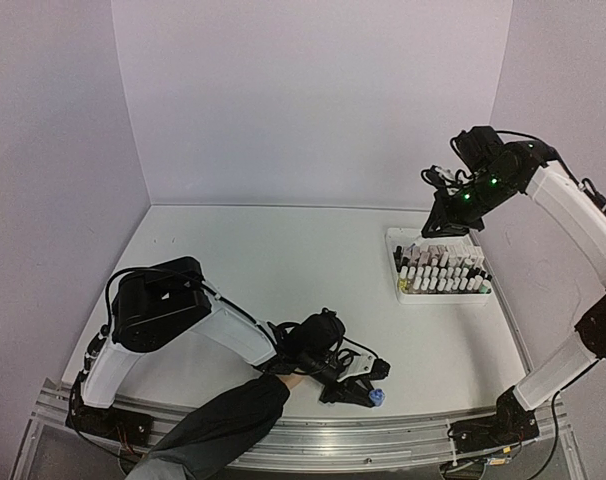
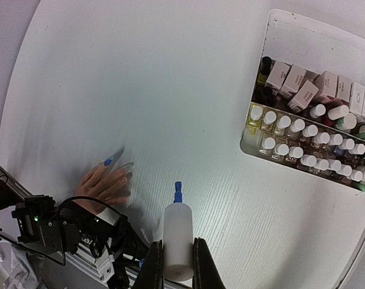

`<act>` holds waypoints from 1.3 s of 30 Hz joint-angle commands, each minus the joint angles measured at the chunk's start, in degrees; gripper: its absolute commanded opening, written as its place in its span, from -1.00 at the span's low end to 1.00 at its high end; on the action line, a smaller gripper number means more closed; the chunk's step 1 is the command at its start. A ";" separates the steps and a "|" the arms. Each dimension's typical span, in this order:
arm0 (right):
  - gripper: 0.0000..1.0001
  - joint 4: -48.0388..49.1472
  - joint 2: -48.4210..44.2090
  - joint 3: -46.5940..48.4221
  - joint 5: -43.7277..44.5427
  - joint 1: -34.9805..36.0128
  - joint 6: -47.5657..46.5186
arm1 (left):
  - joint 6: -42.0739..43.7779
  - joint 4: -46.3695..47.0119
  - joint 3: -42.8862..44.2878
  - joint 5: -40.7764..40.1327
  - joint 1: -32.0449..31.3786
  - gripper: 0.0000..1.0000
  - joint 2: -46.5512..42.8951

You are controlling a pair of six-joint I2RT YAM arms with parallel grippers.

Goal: Paint the nails
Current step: Pick up the nail polish bottle from the corner of the board, then close the cap of the nail polish bottle.

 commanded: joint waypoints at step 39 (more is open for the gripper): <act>-1.00 -31.47 -2.00 -0.29 -17.31 0.16 4.21 | 2.61 -29.79 20.36 -12.64 9.07 -1.00 -12.18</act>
